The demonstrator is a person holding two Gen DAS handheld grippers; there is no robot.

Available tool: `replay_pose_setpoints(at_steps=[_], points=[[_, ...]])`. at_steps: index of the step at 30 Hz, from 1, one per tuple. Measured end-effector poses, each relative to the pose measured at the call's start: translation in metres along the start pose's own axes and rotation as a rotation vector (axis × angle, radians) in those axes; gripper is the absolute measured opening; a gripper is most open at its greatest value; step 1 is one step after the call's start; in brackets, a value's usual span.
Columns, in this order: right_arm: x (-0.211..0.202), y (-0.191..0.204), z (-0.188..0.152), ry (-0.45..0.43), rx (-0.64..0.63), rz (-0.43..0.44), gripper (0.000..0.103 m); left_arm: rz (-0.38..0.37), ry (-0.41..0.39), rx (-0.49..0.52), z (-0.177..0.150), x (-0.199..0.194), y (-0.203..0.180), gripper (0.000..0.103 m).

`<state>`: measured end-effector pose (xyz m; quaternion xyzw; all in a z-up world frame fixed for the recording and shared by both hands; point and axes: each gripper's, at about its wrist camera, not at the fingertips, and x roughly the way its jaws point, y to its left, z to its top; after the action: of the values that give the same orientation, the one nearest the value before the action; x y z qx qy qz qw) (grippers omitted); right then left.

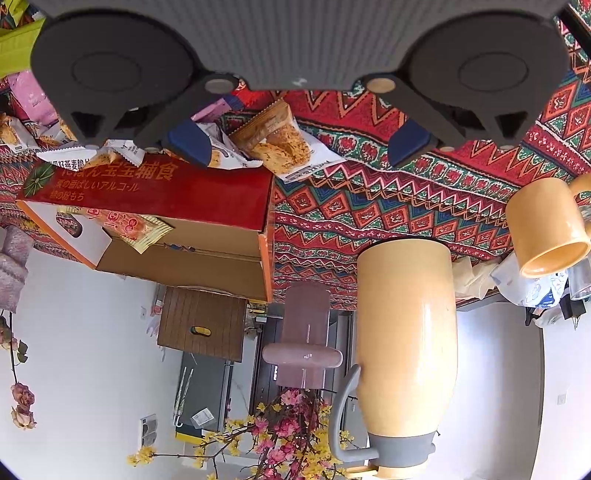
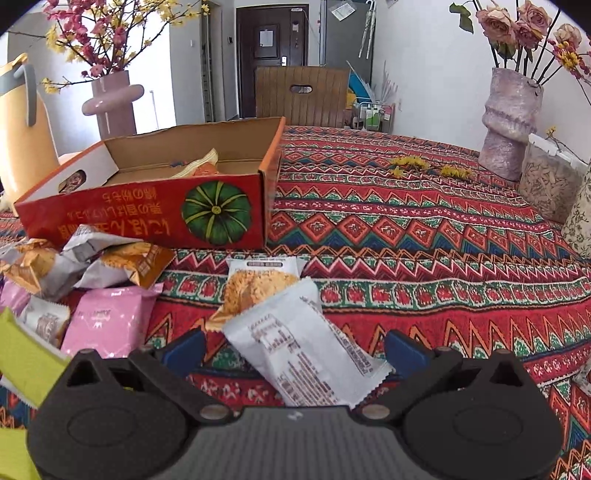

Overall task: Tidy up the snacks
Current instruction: 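Move the right gripper to the pile and grasp a small gold snack packet, then grasp the silver-red snack bag with the left gripper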

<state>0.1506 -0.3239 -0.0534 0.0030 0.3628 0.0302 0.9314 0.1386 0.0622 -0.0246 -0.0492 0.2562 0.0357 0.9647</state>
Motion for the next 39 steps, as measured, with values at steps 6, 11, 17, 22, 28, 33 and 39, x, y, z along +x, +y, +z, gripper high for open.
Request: replay_pose_setpoints(at_steps=[6, 11, 17, 22, 28, 33, 39], points=[[-0.003, 0.001, -0.001, -0.017, 0.013, 0.023, 0.058, 0.006, 0.003, -0.001, 0.0, 0.001, -0.001, 0.103], [-0.015, 0.001, -0.006, -0.068, 0.035, 0.022, 0.038, 0.006, 0.005, 0.0, 0.0, 0.001, -0.001, 0.103], [-0.035, 0.003, -0.014, -0.154, 0.088, 0.011, 0.014, 0.01, 0.011, 0.002, 0.0, 0.003, -0.001, 0.103], [-0.046, 0.01, -0.02, -0.214, 0.124, -0.001, 0.014, 0.017, 0.018, 0.005, 0.001, 0.003, -0.001, 0.103], [-0.058, 0.018, -0.024, -0.259, 0.129, 0.028, 0.014, 0.001, 0.039, 0.039, 0.003, -0.014, -0.008, 0.103], [-0.059, 0.022, -0.028, -0.262, 0.137, 0.063, 0.014, 0.014, 0.13, 0.044, 0.002, -0.024, -0.015, 0.103], [-0.063, 0.028, -0.033, -0.266, 0.135, 0.12, 0.014, 0.015, 0.257, 0.026, -0.006, -0.032, -0.028, 0.103]])
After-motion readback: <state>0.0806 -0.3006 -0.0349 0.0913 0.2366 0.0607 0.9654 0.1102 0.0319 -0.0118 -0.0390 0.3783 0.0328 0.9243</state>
